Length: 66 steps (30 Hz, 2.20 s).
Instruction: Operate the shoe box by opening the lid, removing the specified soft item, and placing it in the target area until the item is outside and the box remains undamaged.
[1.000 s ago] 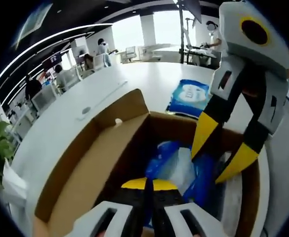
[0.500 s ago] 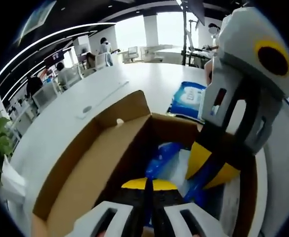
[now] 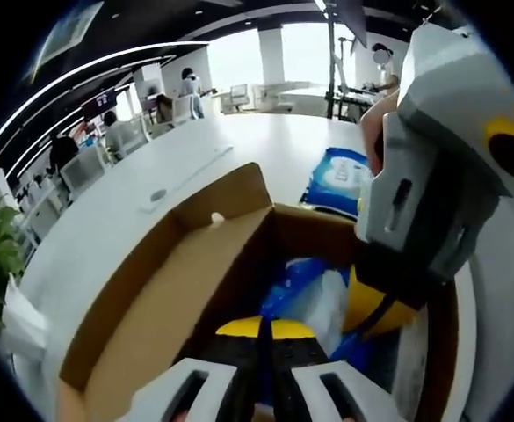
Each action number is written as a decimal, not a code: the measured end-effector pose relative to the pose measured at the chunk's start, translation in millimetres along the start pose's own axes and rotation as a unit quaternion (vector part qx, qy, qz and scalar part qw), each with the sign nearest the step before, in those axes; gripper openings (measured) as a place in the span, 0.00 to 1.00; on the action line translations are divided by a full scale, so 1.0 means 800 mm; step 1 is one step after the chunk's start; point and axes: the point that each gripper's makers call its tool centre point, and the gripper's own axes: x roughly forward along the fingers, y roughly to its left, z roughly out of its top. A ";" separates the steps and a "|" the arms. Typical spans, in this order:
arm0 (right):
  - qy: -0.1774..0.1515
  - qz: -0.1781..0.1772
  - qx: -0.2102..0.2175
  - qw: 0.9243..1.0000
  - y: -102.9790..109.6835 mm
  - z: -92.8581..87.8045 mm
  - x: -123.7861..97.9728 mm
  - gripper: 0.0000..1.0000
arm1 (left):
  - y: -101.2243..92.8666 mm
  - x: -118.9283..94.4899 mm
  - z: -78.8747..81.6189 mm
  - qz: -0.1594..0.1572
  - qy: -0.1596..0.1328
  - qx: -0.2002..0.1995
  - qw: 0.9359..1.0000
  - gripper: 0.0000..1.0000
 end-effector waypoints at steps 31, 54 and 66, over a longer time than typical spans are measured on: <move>-0.051 -0.086 -0.052 0.994 -0.008 0.056 -0.086 0.00 | 0.006 -0.097 0.072 0.097 -0.051 -0.021 0.994 0.00; -0.066 -0.153 -0.062 0.984 -0.023 -0.041 -0.230 0.00 | -0.068 -0.046 0.230 0.107 -0.067 0.034 0.991 0.00; -0.045 -0.179 -0.006 0.983 -0.019 -0.167 -0.299 0.00 | -0.142 0.059 0.310 0.051 -0.064 0.065 0.995 0.00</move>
